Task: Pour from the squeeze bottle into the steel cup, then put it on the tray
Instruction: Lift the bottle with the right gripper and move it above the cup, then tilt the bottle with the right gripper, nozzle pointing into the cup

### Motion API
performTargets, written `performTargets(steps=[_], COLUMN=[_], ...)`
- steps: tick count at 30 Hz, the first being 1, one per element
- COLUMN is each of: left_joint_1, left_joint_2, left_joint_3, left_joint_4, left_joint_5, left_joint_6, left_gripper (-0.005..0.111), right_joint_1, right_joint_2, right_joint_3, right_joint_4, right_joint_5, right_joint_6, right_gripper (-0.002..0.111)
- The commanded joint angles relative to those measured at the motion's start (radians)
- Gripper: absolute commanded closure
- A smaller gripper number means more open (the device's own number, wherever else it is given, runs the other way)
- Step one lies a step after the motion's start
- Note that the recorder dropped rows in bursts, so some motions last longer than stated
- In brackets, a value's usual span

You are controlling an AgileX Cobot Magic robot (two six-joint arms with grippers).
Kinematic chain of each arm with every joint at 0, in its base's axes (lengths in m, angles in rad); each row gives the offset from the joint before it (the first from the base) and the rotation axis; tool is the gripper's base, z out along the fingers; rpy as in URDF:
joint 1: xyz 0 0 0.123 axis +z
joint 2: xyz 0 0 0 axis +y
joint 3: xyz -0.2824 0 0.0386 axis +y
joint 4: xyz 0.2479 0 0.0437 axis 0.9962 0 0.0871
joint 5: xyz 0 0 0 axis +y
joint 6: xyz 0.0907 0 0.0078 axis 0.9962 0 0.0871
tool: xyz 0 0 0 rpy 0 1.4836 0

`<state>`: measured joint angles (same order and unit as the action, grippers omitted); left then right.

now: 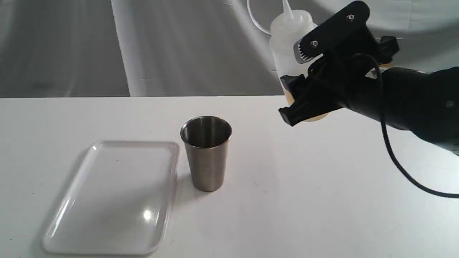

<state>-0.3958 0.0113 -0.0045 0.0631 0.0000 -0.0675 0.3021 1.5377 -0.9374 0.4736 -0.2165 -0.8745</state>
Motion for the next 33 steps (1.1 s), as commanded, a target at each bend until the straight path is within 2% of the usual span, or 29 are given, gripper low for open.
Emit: performTargets(steps=[1,9,12,15,21,33], left_joint_1=[0.002,0.002,0.002,0.002,0.002,0.002], left_joint_2=[0.003,0.003,0.003,0.003,0.003,0.003], left_joint_3=[0.004,0.004,0.004,0.004,0.004,0.004], left_joint_4=[0.004,0.004,0.004,0.004,0.004,0.004], left_joint_5=[0.000,0.000,0.000,0.000,0.000,0.000], left_joint_6=[-0.002,-0.002,-0.002,-0.002,-0.002,-0.002], left_gripper=[0.098,0.098,0.098,0.098,0.098,0.098], right_joint_1=[-0.002,-0.002,-0.002,-0.002,0.023,0.130], right_joint_2=[-0.009,-0.009,-0.009,-0.009,-0.006,0.085], right_joint_3=[-0.014,-0.036,-0.085,-0.121,-0.124,-0.124], right_joint_4=[-0.212,-0.778,-1.128,-1.397,-1.704,-1.990], right_joint_5=[-0.015,0.122,0.268,0.361,0.424,0.605], right_joint_6=[0.186,0.784,1.135,1.433,1.645,1.665], right_gripper=[0.076,0.076,0.076,0.076,0.076,0.076])
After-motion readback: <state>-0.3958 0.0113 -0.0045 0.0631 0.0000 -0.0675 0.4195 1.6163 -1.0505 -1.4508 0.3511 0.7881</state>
